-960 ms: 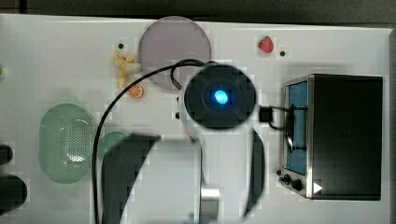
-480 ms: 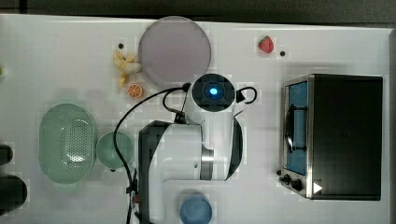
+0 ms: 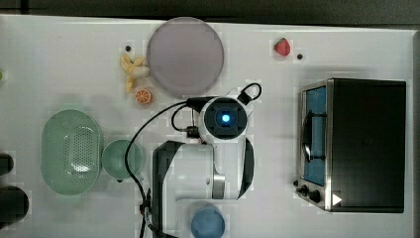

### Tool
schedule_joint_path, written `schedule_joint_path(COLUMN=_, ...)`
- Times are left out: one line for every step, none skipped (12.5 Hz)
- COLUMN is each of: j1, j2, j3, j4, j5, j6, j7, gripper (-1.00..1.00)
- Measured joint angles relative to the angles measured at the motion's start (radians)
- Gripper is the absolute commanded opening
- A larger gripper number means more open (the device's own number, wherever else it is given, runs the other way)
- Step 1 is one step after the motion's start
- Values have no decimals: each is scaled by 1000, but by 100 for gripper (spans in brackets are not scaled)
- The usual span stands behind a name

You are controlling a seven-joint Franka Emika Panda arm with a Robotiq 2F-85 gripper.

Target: Pick Ketchup from the table and place it in strainer.

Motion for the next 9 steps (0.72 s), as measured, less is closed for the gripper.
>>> schedule_joint_path(j1=2, j2=11, j3=-3, j4=-16, j5=1, j6=28, j7=-23, gripper=100)
schedule_joint_path(j1=2, j2=36, j3=-6, j4=-27, j5=5, j6=70, j7=-42, gripper=100)
schedule_joint_path(j1=2, j2=69, j3=-12, j4=-35, j5=4, j6=122, j7=-49, gripper=100)
schedule_joint_path(j1=1, j2=103, j3=-17, j4=-43, j5=2, j6=155, j7=-49, gripper=100)
schedule_joint_path(j1=-2, j2=139, j3=-21, j4=-57, j5=2, j6=199, j7=-49, gripper=100)
schedule_joint_path(j1=-4, j2=176, j3=-22, j4=-70, j5=2, j6=232, j7=-50, gripper=100)
schedule_joint_path(j1=-6, j2=210, j3=-22, j4=-86, j5=2, j6=271, j7=-53, gripper=100)
schedule_joint_path(j1=-4, j2=247, j3=-19, j4=-94, j5=1, j6=307, j7=-53, gripper=100)
schedule_joint_path(j1=0, j2=279, j3=-19, j4=-96, j5=0, j6=322, j7=-56, gripper=100)
